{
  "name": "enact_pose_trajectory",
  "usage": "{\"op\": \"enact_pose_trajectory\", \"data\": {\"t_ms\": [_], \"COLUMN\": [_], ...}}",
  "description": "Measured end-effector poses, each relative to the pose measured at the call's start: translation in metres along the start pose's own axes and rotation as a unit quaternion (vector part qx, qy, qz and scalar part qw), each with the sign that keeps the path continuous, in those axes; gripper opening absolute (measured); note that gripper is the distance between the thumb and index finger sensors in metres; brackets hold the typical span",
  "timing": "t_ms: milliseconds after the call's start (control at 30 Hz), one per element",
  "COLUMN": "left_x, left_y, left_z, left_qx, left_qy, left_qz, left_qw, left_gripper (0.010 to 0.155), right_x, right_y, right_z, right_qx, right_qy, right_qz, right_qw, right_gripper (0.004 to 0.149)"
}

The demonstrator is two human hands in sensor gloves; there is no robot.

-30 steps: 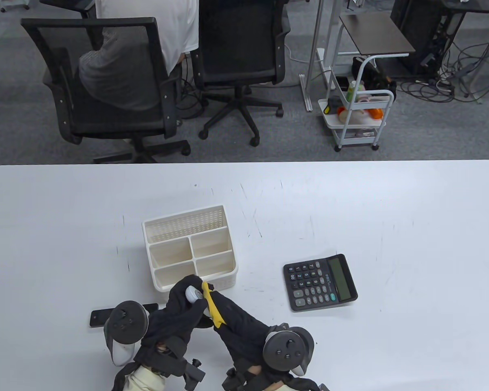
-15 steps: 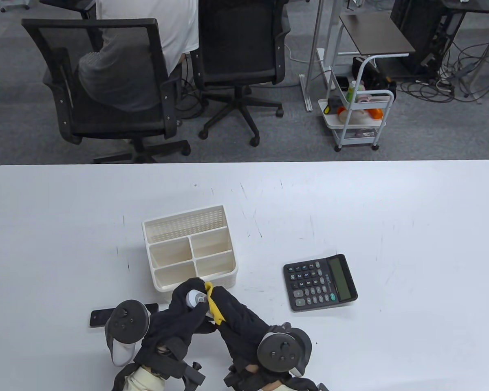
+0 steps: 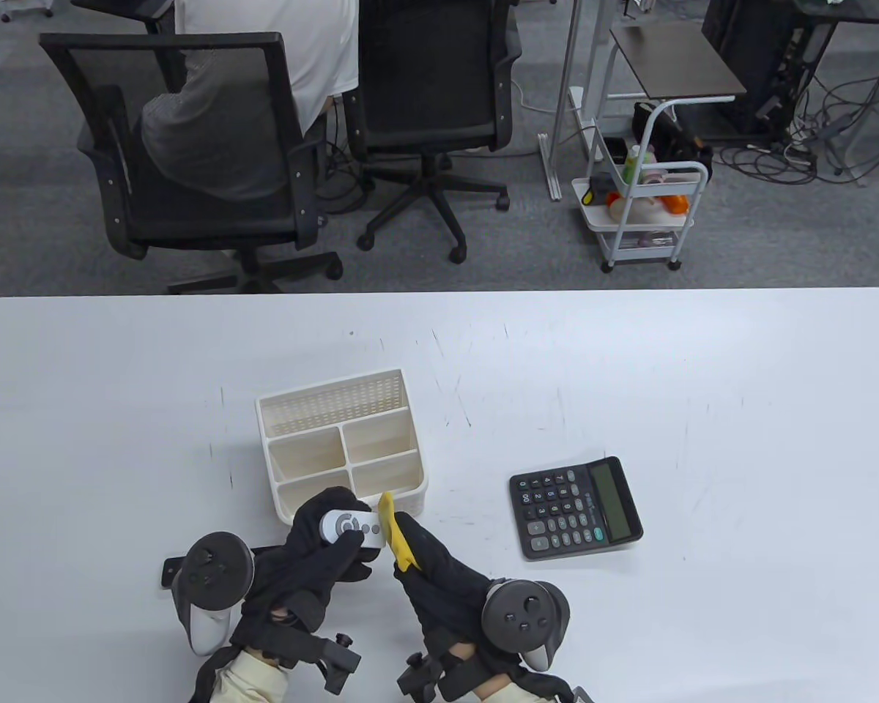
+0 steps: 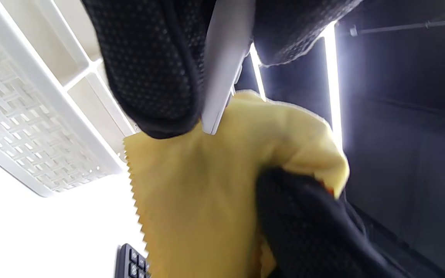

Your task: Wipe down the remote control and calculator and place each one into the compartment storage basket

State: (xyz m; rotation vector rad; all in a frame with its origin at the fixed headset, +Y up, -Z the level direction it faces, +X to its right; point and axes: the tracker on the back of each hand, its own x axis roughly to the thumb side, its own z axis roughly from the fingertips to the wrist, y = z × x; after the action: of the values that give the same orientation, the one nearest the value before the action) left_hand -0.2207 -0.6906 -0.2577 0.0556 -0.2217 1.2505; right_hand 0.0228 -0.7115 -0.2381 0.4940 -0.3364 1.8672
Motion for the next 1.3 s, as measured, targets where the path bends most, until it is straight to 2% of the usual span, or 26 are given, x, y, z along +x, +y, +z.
{"op": "enact_pose_trajectory", "data": {"t_ms": [133,200,300,367,467,633,833,933,1033,1167,1233,1300], "left_x": [-0.004,-0.004,0.000,0.004,0.010,0.013,0.003,-0.004,-0.011,-0.021,-0.023,-0.024], "left_y": [0.012,0.021,0.037,0.046,0.050,0.036,0.017,0.014,0.013,0.012,0.013,0.014], "left_z": [-0.010,-0.015,-0.025,-0.034,-0.047,-0.068,-0.081,-0.084,-0.084,-0.084,-0.083,-0.084], "left_qx": [0.019,0.043,0.092,0.120,0.139,0.110,0.065,0.043,0.021,-0.026,-0.022,-0.029], "left_qy": [0.017,0.019,0.012,0.003,-0.006,-0.022,-0.031,-0.023,-0.011,-0.001,-0.013,-0.009], "left_qz": [0.051,0.046,-0.050,-0.146,-0.279,-0.493,-0.622,-0.644,-0.645,-0.634,-0.630,-0.639], "left_qw": [0.998,0.998,0.994,0.982,0.950,0.863,0.779,0.764,0.764,0.773,0.776,0.768], "left_gripper": [0.050,0.049,0.047,0.046,0.045,0.044,0.048,0.049,0.048,0.049,0.049,0.049], "right_x": [0.000,0.000,0.000,-0.001,-0.003,-0.007,-0.012,-0.015,-0.018,-0.020,-0.020,-0.020], "right_y": [-0.001,-0.001,-0.003,-0.003,-0.004,-0.006,-0.015,-0.020,-0.023,-0.024,-0.024,-0.024], "right_z": [0.000,0.000,0.000,0.000,-0.001,-0.002,-0.004,-0.004,-0.004,-0.004,-0.004,-0.004], "right_qx": [0.000,-0.001,-0.004,-0.006,-0.008,-0.011,-0.026,-0.035,-0.042,-0.046,-0.046,-0.046], "right_qy": [-0.002,-0.003,-0.003,-0.001,0.003,0.011,0.021,0.026,0.032,0.037,0.037,0.037], "right_qz": [-0.002,-0.004,-0.005,-0.006,-0.006,-0.007,-0.010,-0.011,-0.011,-0.013,-0.011,-0.010], "right_qw": [1.000,1.000,1.000,1.000,1.000,1.000,0.999,0.999,0.999,0.998,0.998,0.998], "right_gripper": [0.050,0.050,0.050,0.050,0.050,0.050,0.050,0.050,0.050,0.049,0.050,0.050]}}
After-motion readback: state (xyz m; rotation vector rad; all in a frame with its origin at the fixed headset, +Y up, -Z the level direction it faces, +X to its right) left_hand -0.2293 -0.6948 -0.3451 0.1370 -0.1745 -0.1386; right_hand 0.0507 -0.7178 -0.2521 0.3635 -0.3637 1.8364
